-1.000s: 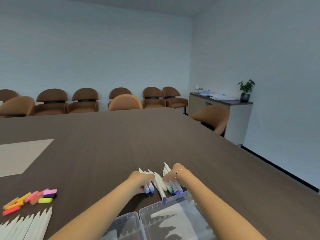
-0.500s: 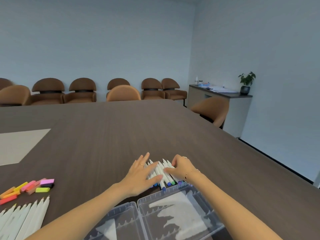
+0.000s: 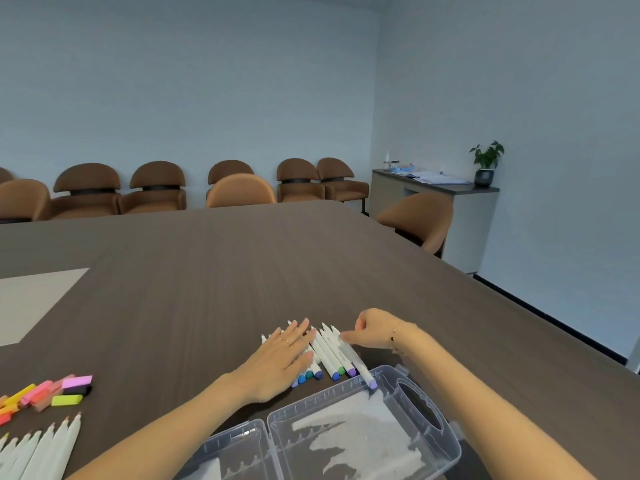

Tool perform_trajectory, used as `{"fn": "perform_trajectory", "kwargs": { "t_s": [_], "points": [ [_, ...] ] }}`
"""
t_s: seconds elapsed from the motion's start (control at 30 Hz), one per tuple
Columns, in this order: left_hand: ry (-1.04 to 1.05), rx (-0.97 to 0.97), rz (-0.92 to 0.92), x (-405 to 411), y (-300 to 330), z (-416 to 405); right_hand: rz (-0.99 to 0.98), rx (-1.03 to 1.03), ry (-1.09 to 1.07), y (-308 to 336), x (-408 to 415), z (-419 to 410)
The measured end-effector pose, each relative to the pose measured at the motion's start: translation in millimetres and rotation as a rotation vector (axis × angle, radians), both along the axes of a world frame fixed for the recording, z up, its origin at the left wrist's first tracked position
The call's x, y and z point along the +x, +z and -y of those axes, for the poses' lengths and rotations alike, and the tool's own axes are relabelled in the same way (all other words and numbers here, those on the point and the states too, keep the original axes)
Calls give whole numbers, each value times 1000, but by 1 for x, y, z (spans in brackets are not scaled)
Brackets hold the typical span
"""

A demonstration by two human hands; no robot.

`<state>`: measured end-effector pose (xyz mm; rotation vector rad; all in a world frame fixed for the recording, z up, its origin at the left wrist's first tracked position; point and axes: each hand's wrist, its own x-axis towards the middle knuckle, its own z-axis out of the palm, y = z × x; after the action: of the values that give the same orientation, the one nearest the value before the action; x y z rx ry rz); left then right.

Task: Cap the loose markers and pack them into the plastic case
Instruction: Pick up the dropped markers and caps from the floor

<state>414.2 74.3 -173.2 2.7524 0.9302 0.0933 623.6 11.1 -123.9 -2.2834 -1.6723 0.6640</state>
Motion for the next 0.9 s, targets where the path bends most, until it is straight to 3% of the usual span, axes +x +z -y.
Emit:
{"fn": "perform_trajectory", "kwargs": {
  "t_s": [0.13, 0.43, 0.53, 0.8, 0.9],
  "points": [
    [-95, 3, -63, 4, 1, 1, 77, -168, 102, -3, 7, 7],
    [-161, -73, -53, -6, 2, 7, -109, 101, -30, -31, -2, -8],
    [-139, -2, -87, -7, 2, 3, -59, 85, 6, -33, 3, -8],
    [-177, -140, 5, -14, 16, 5, -145, 59, 72, -34, 16, -3],
    [-213, -102, -79, -17, 14, 10, -117, 61, 43, -37, 19, -4]
  ]
}}
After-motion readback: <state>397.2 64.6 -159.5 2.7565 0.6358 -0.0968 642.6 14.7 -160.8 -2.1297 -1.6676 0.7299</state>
